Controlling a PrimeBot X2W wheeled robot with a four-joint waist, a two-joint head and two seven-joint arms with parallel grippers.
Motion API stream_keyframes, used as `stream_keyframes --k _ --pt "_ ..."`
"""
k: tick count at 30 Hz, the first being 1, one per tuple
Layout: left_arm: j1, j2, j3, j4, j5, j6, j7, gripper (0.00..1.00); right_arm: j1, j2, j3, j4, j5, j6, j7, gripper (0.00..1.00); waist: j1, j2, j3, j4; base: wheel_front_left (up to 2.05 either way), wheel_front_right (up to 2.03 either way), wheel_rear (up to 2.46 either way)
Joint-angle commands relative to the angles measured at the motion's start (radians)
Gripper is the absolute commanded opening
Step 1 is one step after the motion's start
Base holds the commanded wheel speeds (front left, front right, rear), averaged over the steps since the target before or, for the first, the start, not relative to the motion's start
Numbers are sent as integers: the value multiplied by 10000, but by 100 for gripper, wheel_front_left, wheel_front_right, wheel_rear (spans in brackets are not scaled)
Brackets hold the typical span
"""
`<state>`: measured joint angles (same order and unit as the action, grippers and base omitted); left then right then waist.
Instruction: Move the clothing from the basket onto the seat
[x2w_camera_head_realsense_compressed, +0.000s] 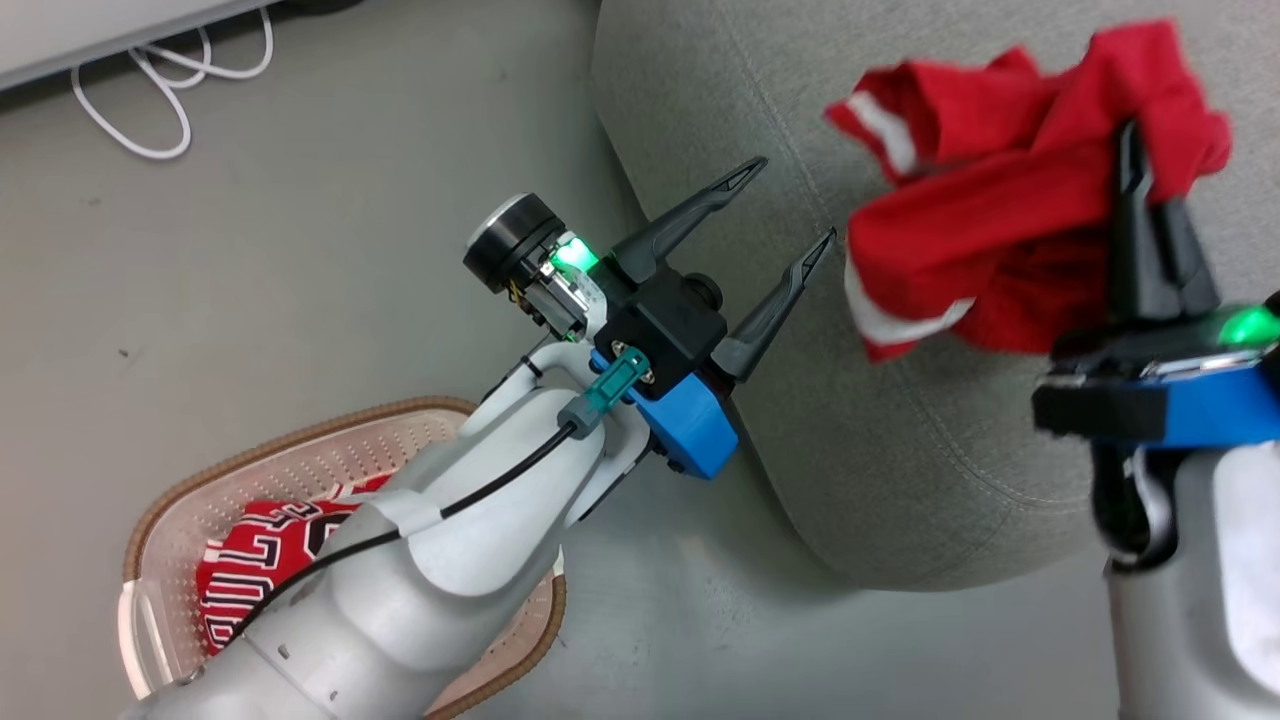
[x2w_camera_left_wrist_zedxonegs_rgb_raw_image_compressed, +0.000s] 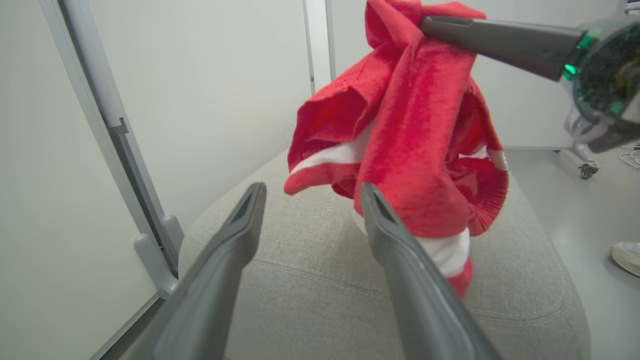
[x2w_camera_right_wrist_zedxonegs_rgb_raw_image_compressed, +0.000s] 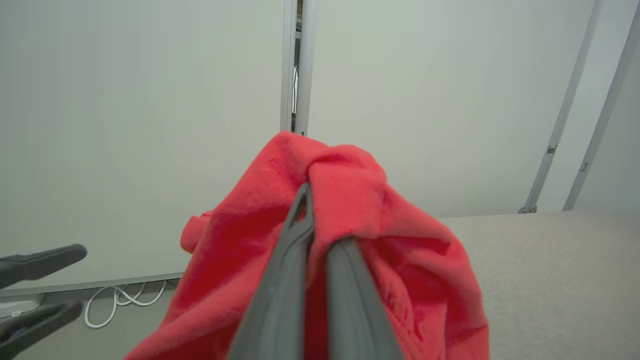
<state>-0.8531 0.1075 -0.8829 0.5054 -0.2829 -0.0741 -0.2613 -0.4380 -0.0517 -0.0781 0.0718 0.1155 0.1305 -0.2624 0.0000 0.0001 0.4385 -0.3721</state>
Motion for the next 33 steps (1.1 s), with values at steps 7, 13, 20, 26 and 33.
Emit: stream_keyframes --k 7,13,20,26,33 --pt "-893 225 -53 -444 346 89 316 100 -2071 -374 -993 -518 85 5 -38 0 0 -1 1475 382 0 0 0" --pt "-1658 458 -132 -1063 709 140 712 100 -3893 -1255 -2219 -698 184 5 -36 0 0 -1 2977 670 0 0 0" --pt "-2327 659 -212 -1717 1038 184 1105 100 -5187 -2306 -3505 -165 240 5 -35 0 0 -1 4304 877 0 0 0" --pt "-2521 800 -313 -2079 1170 211 1311 100 -5565 -2766 -3892 1219 158 5 -38 0 0 -1 4784 911 0 0 0" --pt "-2434 960 -358 -2176 1095 285 1326 100 -5319 -2575 -3971 3003 156 5 -36 0 0 -1 4796 936 0 0 0"
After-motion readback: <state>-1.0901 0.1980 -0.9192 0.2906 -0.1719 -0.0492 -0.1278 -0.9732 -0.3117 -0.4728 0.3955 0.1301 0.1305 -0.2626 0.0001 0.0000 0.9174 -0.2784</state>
